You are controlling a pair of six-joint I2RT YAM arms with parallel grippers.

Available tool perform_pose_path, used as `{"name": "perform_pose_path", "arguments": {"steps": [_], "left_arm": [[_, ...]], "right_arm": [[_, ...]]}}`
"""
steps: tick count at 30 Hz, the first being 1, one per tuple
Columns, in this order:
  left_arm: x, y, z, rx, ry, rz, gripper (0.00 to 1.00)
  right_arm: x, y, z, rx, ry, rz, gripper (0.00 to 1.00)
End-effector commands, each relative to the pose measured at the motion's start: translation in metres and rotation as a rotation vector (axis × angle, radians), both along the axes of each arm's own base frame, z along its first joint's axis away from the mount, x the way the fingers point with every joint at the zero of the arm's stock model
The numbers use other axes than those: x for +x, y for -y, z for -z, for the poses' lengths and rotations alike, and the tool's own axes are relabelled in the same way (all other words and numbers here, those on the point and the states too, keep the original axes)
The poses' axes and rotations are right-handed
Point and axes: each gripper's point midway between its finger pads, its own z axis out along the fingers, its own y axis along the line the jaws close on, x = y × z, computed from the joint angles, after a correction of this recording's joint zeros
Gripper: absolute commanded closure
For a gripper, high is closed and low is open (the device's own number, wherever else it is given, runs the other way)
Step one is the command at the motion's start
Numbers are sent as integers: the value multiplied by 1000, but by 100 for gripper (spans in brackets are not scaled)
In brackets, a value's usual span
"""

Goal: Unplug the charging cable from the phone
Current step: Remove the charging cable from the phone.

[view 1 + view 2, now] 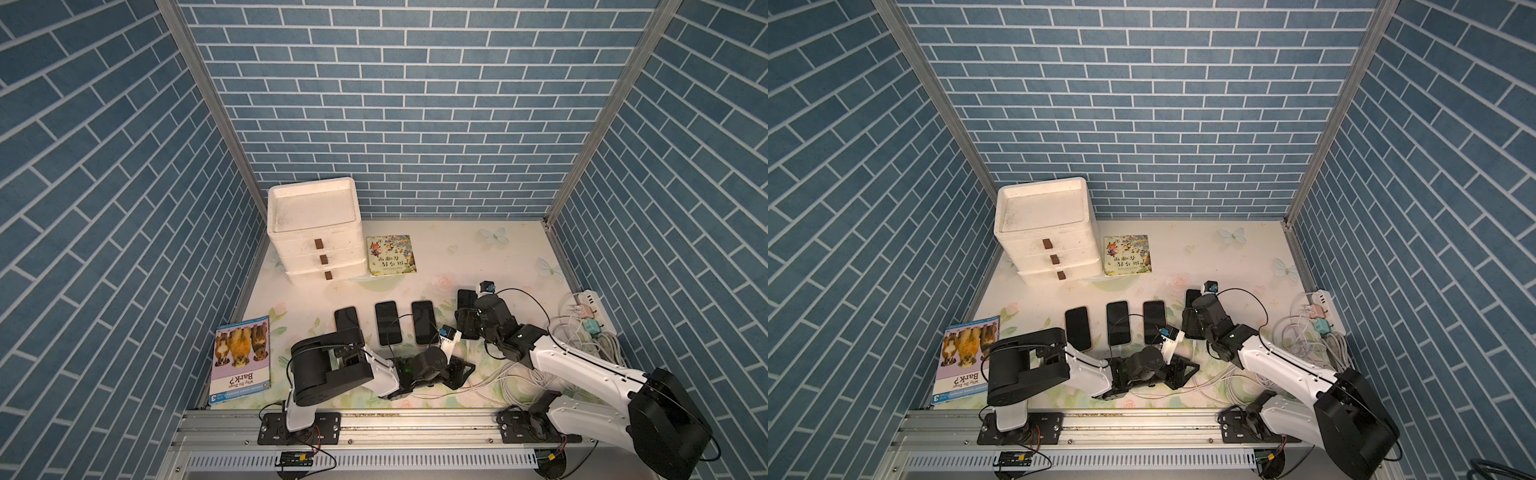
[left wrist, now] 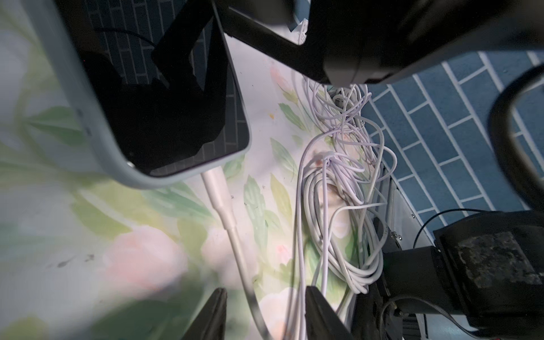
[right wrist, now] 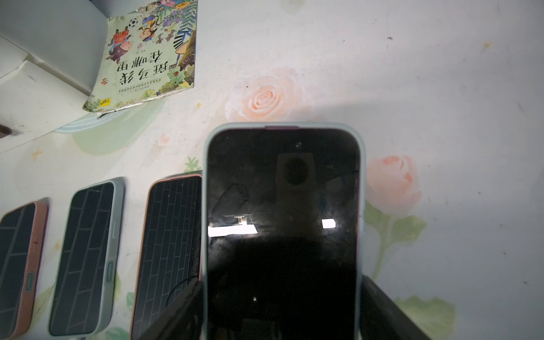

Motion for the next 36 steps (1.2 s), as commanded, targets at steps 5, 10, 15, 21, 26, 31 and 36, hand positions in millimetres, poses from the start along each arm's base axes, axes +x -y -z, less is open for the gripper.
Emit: {"name": "perform_pose_path", "arguments": {"steps": [5, 10, 15, 21, 26, 31, 36], "left_arm": [[-2, 1, 8, 26, -1, 17, 76], [1, 0, 8, 38, 2, 0, 99], [2, -4, 3, 26, 12, -12, 100], [2, -4, 2, 23, 14, -9, 100], [1, -3, 0, 20, 16, -3, 100], [1, -5, 1, 26, 19, -12, 100], [6, -11, -12, 11, 47, -36, 55]], "right_arm": [[5, 3, -18, 50, 72, 42, 86], [5, 4, -21, 59, 82, 51, 86], [8, 5, -25, 67, 102, 62, 86], [19, 0, -45, 111, 153, 71, 86], [29, 3, -55, 107, 177, 92, 86], [35, 8, -53, 111, 175, 109, 86], [36, 18, -39, 57, 110, 130, 85]]}}
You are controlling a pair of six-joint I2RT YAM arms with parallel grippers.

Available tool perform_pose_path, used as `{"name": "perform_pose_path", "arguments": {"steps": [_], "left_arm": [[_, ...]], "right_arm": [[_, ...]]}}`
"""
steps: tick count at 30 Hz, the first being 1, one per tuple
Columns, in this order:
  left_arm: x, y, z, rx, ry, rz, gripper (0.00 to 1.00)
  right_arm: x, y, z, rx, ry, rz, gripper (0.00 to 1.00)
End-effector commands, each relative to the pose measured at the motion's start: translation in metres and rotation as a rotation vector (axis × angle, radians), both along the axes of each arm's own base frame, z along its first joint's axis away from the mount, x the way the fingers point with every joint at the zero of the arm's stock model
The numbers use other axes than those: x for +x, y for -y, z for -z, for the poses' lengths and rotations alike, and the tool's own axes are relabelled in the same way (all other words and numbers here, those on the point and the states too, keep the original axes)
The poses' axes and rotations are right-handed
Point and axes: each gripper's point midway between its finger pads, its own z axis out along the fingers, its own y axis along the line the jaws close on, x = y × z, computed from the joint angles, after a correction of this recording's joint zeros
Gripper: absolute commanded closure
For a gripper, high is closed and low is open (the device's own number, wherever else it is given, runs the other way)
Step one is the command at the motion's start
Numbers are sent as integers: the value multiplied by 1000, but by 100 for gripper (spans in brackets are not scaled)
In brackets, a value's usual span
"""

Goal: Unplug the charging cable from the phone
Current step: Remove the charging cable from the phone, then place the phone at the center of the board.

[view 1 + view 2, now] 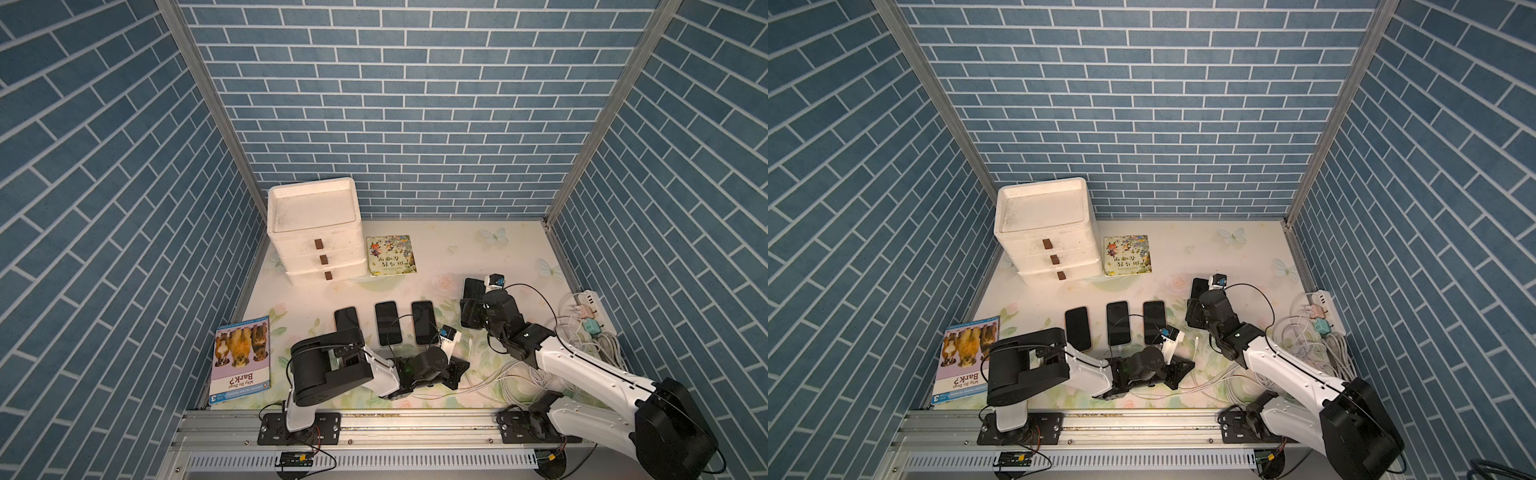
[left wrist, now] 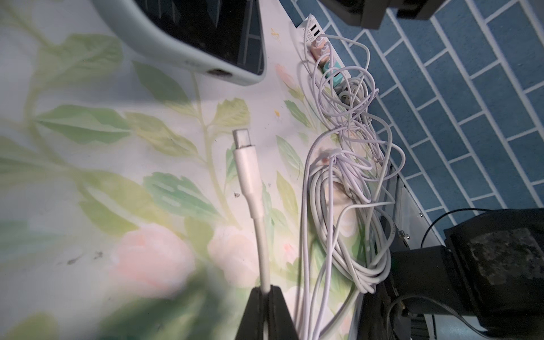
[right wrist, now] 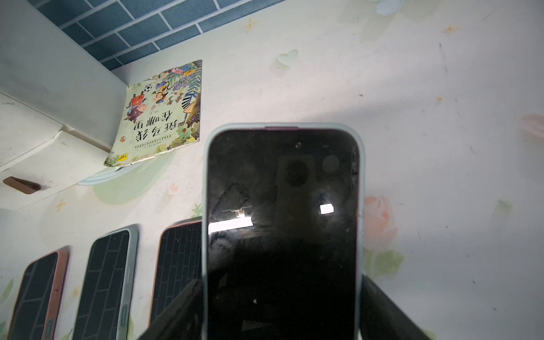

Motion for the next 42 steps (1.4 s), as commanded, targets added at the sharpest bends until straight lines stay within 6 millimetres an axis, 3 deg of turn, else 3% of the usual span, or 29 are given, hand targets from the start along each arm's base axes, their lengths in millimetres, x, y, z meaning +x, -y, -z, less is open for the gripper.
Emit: {"name": "perform_pose_path", "arguments": {"steps": [1, 3, 7, 10, 15, 18, 21, 24, 28, 32, 38, 42], "left_arm": [[4, -8, -18, -15, 52, -19, 42], [7, -11, -37, -25, 97, -33, 27], [22, -32, -82, -17, 214, -113, 18], [43, -64, -112, 17, 295, -268, 4], [69, -134, -141, 106, 385, -546, 0], [82, -175, -135, 222, 388, -714, 0], [85, -198, -122, 293, 366, -776, 1], [82, -207, -111, 285, 335, -794, 2], [78, -212, -95, 274, 296, -798, 1], [77, -211, -88, 278, 282, -786, 0], [75, -213, -78, 287, 272, -783, 0], [75, -216, -77, 260, 257, -801, 0]], "right_arm": [[13, 5, -10, 0, 2, 35, 85], [12, 18, 6, -47, -66, 62, 85], [6, 39, 41, -154, -194, 89, 87], [2, 34, 63, -197, -248, 35, 88], [-5, 19, 79, -239, -274, -48, 81], [-5, 16, 81, -247, -285, -58, 67], [-6, 8, 82, -231, -295, -94, 48], [-8, -1, 82, -231, -298, -130, 34], [-9, -1, 86, -253, -321, -119, 2], [-7, 10, 78, -297, -341, -46, 1], [2, 26, 46, -364, -340, 56, 0], [9, 20, 32, -355, -315, 44, 1]]}}
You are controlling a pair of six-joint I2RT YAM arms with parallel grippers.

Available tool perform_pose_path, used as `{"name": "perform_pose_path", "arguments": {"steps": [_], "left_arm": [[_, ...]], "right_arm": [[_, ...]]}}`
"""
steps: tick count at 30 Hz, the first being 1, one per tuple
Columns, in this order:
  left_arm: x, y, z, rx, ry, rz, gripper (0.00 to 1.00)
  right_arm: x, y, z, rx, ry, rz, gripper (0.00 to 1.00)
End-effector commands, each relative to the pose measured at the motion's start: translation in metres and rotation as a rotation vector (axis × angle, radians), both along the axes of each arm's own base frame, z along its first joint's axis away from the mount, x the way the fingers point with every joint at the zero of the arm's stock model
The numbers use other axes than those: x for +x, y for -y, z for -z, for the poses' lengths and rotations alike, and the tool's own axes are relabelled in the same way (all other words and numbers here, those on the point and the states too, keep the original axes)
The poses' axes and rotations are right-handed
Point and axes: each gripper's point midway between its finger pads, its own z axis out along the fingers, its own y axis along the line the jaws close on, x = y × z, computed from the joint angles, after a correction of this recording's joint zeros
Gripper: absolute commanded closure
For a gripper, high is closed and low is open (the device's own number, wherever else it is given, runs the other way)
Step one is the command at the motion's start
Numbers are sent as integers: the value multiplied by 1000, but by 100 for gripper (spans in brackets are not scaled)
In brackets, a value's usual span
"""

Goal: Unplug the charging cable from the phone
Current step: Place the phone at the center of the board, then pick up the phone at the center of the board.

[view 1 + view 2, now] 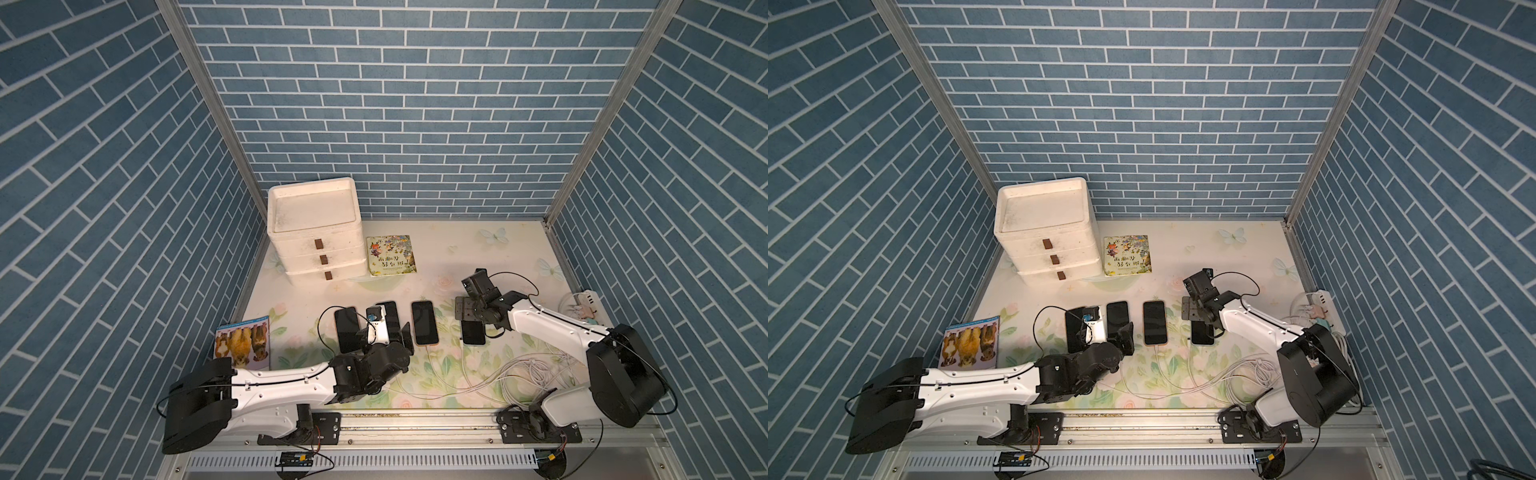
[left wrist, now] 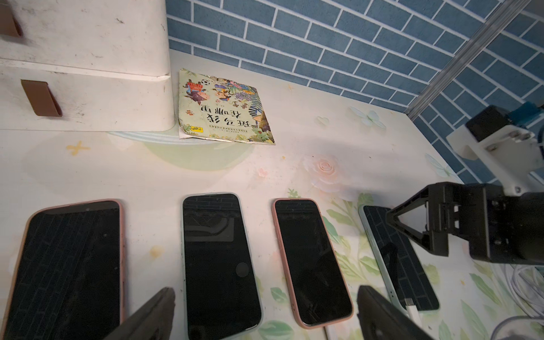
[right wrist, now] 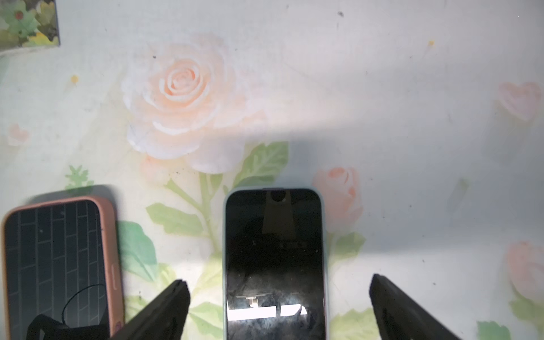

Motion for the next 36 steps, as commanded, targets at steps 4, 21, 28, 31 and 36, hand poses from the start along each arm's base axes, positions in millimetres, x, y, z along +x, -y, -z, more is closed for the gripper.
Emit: {"name": "perform_pose_path", "arguments": {"steps": [4, 21, 28, 31, 36], "left_arm": [[1, -9, 1, -2, -4, -32, 0], [1, -20, 19, 7, -53, -53, 3], [-1, -21, 23, -5, -57, -48, 3], [-1, -22, 23, -10, -54, -49, 3], [-1, -22, 25, -9, -55, -49, 3]], "right_arm": [[-2, -7, -10, 24, -99, -5, 1], [-45, -132, 15, 110, -259, -319, 8], [-51, -146, 28, 81, -264, -320, 1], [-53, -146, 37, 55, -282, -304, 1], [-53, -142, 47, 26, -294, -280, 2]]}}
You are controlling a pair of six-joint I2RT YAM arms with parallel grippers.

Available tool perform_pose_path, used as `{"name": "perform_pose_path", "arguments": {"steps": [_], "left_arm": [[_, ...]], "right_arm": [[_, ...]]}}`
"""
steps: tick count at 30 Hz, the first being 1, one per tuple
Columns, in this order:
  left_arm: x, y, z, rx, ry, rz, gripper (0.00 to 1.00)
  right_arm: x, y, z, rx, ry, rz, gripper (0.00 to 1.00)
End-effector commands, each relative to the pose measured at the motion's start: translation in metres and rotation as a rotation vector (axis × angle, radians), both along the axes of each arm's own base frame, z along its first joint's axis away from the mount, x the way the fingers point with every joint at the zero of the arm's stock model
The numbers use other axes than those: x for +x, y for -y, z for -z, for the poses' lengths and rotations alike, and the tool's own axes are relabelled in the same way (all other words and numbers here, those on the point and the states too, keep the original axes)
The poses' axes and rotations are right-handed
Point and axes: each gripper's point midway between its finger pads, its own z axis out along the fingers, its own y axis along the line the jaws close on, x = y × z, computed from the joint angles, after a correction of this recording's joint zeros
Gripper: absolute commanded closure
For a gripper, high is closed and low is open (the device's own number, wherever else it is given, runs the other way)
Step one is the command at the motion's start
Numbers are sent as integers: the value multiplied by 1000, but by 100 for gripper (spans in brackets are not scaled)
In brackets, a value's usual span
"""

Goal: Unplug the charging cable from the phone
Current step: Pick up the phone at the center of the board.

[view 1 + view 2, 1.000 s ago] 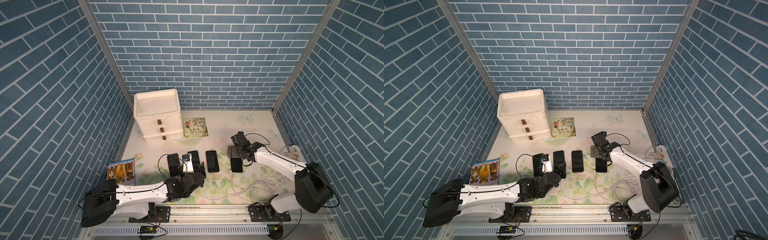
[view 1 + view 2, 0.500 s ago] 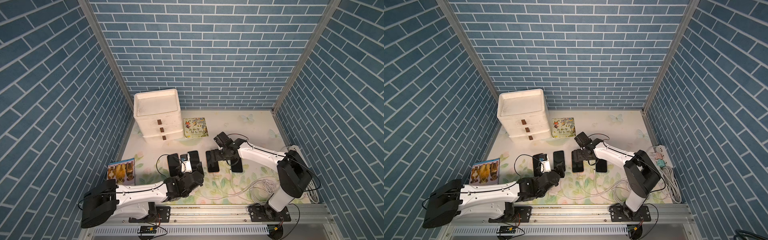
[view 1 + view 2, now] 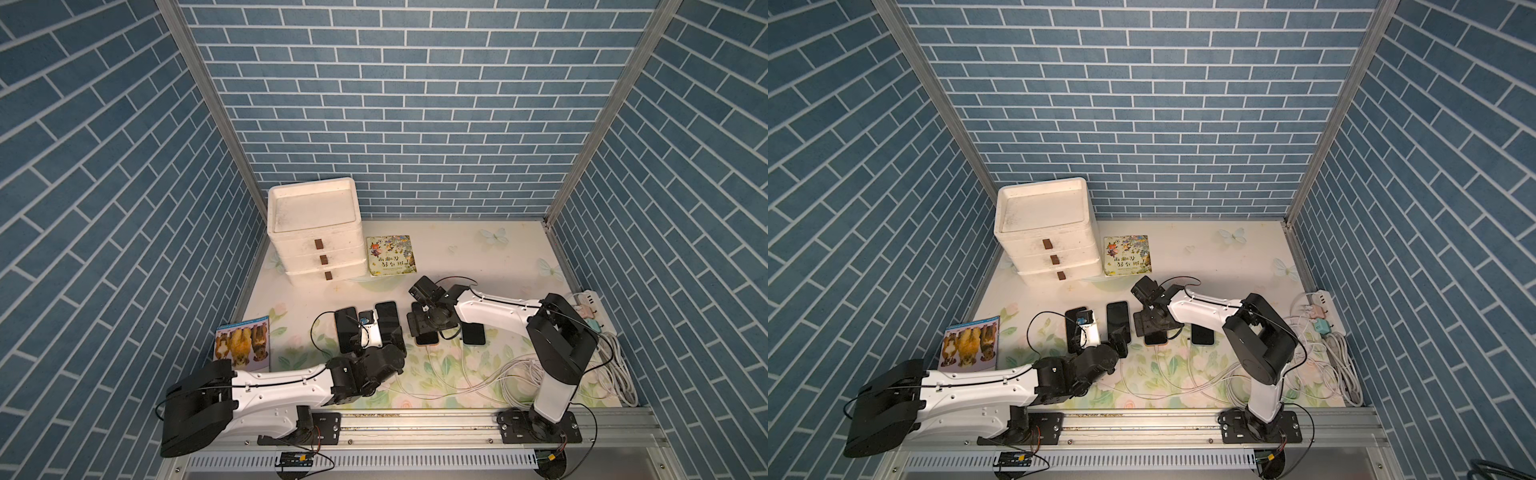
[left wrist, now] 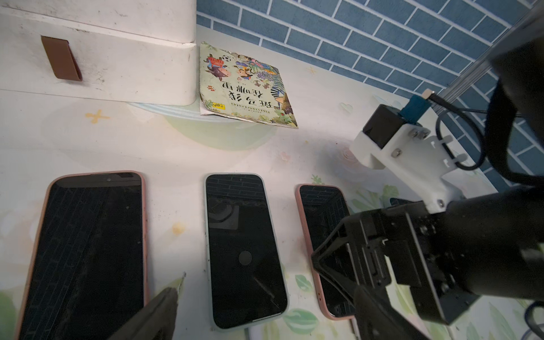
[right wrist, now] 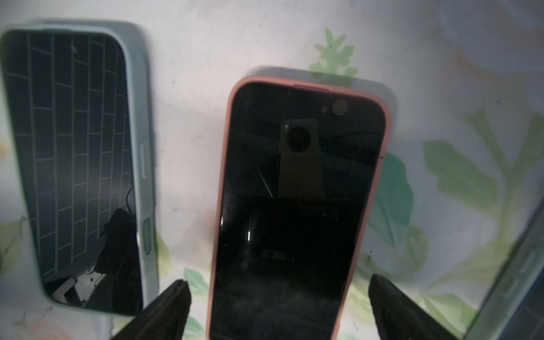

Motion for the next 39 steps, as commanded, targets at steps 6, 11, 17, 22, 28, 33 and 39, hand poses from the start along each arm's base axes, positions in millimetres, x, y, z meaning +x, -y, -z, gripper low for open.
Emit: {"name": "perform_pose_path", "arguments": {"steps": [6, 11, 17, 22, 28, 33, 39], "left_arm": [[0, -1, 6, -10, -4, 1, 2], [0, 0, 10, -8, -11, 8, 3], [-2, 3, 13, -23, -17, 19, 3], [-2, 3, 15, -24, -18, 24, 3], [-3, 4, 18, -30, -23, 31, 3], [-4, 6, 24, -29, -34, 41, 4], [-4, 8, 27, -25, -42, 46, 4]], "right_arm": [[0, -3, 8, -21, -11, 37, 4], [-2, -6, 13, -10, -24, 32, 5], [-5, -2, 28, -46, -50, 44, 13], [-11, 0, 40, -47, -68, 51, 20], [-10, 4, 45, -63, -54, 59, 27], [-6, 8, 44, -87, -28, 74, 32], [-8, 6, 45, -116, -25, 61, 9]]}}
